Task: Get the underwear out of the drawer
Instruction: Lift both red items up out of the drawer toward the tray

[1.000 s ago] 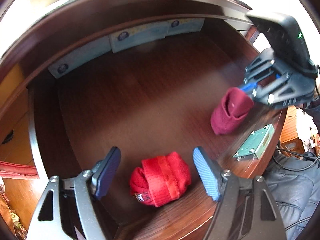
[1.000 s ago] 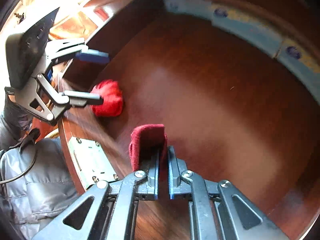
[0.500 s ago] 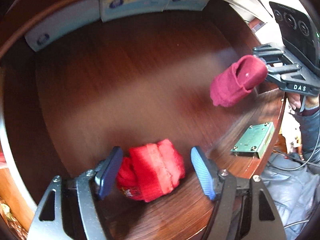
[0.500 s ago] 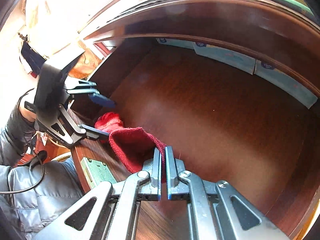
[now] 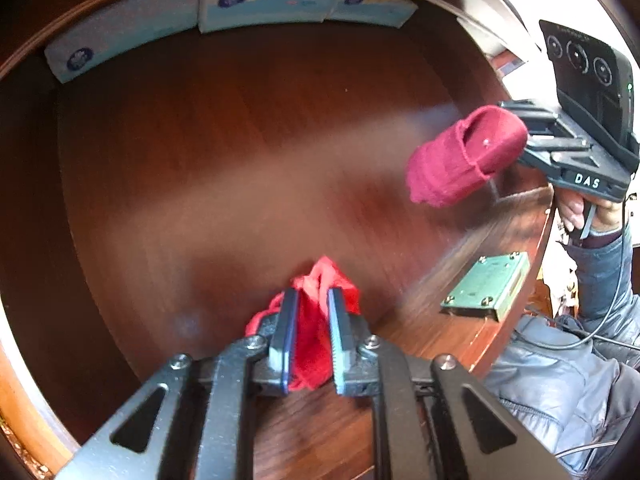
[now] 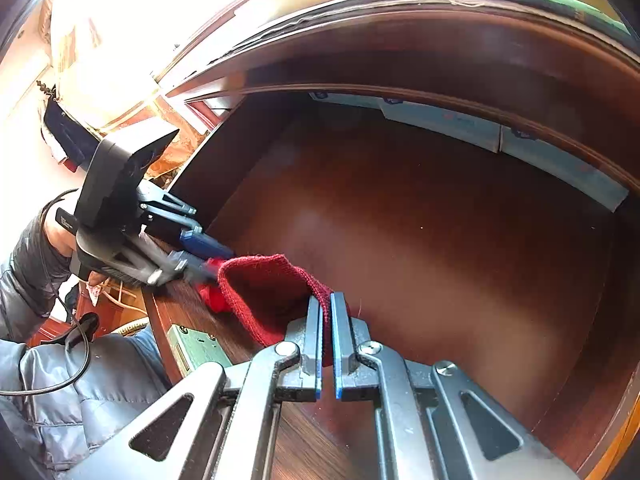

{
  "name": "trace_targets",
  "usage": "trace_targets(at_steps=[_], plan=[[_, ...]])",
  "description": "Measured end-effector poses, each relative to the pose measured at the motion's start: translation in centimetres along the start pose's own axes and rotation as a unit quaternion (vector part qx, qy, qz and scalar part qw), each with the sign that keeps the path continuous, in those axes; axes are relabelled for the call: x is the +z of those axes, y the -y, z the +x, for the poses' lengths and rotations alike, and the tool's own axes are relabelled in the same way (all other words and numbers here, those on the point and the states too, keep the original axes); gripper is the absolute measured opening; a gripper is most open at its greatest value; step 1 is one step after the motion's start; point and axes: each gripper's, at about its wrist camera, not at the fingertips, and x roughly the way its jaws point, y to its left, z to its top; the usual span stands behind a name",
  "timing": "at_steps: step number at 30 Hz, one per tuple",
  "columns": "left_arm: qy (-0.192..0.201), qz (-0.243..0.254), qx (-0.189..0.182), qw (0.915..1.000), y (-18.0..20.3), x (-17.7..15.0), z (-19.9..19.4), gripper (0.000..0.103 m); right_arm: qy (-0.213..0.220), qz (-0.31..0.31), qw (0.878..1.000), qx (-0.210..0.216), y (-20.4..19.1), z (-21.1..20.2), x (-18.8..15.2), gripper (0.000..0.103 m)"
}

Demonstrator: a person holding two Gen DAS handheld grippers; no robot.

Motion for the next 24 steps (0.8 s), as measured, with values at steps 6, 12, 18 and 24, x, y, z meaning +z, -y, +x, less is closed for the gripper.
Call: trace_targets(at_steps=[6,12,18,24], plan=[[0.035,0.006,-0.002,0.9993,-0.6,-0.6,-1.5,0.011,0.012,0.006,1.000,-0.004,-0.1,-0.8,-0.5,0.005],[0.105,0.018,0.008,0.9943,-0.2,-0.5,-4.4,0.011,0.022,0.006,1.000,-0.006,-0.3,-1.1,-0.9,0.005],[0.164,0.019,0.027,0.9859,0.2,-0.4,-6.0,0.011,0.061,-0.002,0.998,-0.021,-0.9,-2.6,-1.7,0.005],[0.220,0.002,0.036,0.9749,-0.2,-0.4,-7.1,0.011,0.100,-0.013,0.994,-0.038,-1.6,-4.1,-2.3,0.005]])
